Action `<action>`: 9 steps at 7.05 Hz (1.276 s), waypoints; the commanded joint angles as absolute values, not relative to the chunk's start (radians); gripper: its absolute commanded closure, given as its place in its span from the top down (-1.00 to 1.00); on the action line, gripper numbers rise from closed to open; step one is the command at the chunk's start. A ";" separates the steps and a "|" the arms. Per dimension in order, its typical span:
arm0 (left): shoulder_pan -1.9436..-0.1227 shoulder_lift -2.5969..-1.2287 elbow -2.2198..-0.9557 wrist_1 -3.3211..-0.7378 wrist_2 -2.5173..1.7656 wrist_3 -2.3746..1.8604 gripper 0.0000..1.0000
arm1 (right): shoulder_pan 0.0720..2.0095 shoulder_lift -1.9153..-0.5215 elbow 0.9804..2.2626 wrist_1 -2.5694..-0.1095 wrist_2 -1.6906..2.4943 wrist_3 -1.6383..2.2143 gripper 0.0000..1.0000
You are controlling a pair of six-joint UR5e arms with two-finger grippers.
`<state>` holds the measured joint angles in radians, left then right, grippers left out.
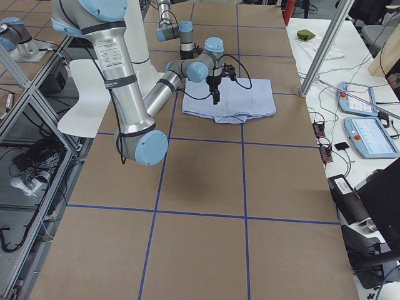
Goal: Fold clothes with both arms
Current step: 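Lower the left gripper to the near corner while the right holds the edge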
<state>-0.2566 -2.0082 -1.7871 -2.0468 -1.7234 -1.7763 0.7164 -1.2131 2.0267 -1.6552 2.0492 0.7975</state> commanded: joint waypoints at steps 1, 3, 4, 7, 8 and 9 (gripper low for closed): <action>-0.258 -2.011 -1.779 -2.042 -1.720 -1.776 0.12 | 0.716 -1.212 2.026 -1.655 2.049 0.798 1.00; -0.259 -2.011 -1.778 -2.040 -1.718 -1.776 -0.05 | 0.716 -1.212 2.025 -1.654 2.049 0.798 1.00; -0.261 -2.011 -1.779 -2.040 -1.718 -1.776 -0.18 | 0.716 -1.212 2.026 -1.654 2.049 0.798 1.00; -0.262 -2.003 -1.789 -2.040 -1.712 -1.775 -1.00 | 0.715 -1.212 2.028 -1.654 2.051 0.819 1.00; -0.262 -2.011 -1.787 -2.039 -1.715 -1.776 -1.00 | 0.712 -1.210 2.029 -1.652 2.051 0.862 1.00; -0.267 -2.011 -1.795 -2.033 -1.717 -1.776 -1.00 | 0.701 -1.207 2.031 -1.651 2.051 0.908 1.00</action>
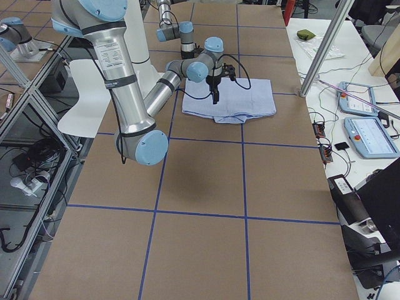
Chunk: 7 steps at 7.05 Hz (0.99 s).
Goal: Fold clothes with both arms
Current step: 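Lower the left gripper to the near corner while the right holds the edge, then move the right gripper to the shirt's corner nearest the robot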
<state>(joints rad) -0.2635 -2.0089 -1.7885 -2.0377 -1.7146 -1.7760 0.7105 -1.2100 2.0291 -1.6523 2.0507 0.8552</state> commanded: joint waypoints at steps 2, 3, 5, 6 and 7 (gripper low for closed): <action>-0.268 -2.011 -1.798 -2.033 -1.717 -1.776 -1.00 | 0.605 -1.186 2.039 -1.646 2.014 1.161 1.00; -0.268 -2.011 -1.798 -2.034 -1.718 -1.776 -1.00 | 0.530 -1.171 2.039 -1.646 1.946 1.321 1.00; -0.271 -2.011 -1.798 -2.034 -1.718 -1.776 -1.00 | 0.395 -1.193 2.045 -1.559 1.777 1.605 1.00; -0.273 -2.011 -1.798 -2.034 -1.718 -1.776 -1.00 | 0.364 -1.203 2.042 -1.559 1.749 1.691 1.00; -0.273 -2.011 -1.798 -2.034 -1.718 -1.776 -1.00 | 0.335 -1.241 2.042 -1.557 1.721 1.738 1.00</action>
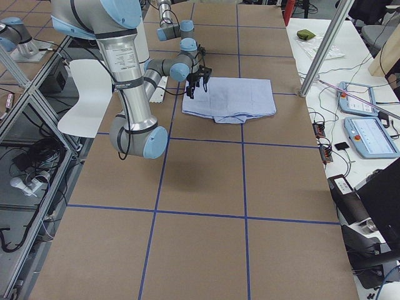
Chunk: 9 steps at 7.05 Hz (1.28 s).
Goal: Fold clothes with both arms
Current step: 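Move the right gripper to the shirt's corner nearest the robot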
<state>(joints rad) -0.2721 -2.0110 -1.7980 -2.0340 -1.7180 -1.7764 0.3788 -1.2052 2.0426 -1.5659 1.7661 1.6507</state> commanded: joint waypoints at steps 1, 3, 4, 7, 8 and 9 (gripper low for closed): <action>-0.273 -2.011 -1.798 -2.034 -1.718 -1.776 -1.00 | 0.318 -1.249 2.036 -1.557 1.692 1.747 1.00; -0.272 -2.016 -1.798 -2.036 -1.718 -1.776 -1.00 | 0.301 -1.269 2.014 -1.559 1.700 1.761 1.00; -0.275 -2.022 -1.798 -2.036 -1.718 -1.776 -1.00 | 0.295 -1.259 2.000 -1.559 1.701 1.761 1.00; -0.276 -2.025 -1.798 -2.036 -1.718 -1.776 -1.00 | 0.267 -1.256 1.967 -1.557 1.701 1.761 1.00; -0.276 -2.026 -1.798 -2.036 -1.718 -1.776 -1.00 | 0.265 -1.256 1.959 -1.557 1.703 1.761 1.00; -0.276 -2.026 -1.798 -2.036 -1.718 -1.776 -1.00 | 0.264 -1.253 1.956 -1.555 1.701 1.761 1.00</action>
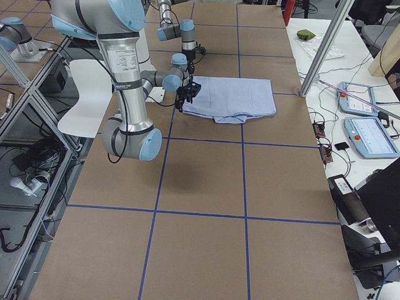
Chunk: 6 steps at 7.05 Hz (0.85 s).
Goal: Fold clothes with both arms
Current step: 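Grasp the two near corners of the shirt with both grippers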
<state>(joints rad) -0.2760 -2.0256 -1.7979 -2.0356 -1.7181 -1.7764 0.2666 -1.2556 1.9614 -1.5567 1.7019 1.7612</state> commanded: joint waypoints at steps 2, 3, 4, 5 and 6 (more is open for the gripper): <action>-0.276 -2.026 -1.798 -2.036 -1.717 -1.776 -1.00 | 0.267 -1.224 1.937 -1.557 1.701 1.773 1.00; -0.278 -2.025 -1.798 -2.036 -1.717 -1.775 -1.00 | 0.270 -1.224 1.937 -1.554 1.701 1.828 1.00; -0.278 -2.026 -1.798 -2.036 -1.717 -1.775 -1.00 | 0.271 -1.226 1.936 -1.551 1.701 1.842 1.00; -0.278 -2.026 -1.798 -2.036 -1.717 -1.775 -1.00 | 0.270 -1.226 1.925 -1.551 1.701 1.844 1.00; -0.278 -2.026 -1.798 -2.036 -1.717 -1.775 -1.00 | 0.271 -1.227 1.918 -1.551 1.700 1.842 1.00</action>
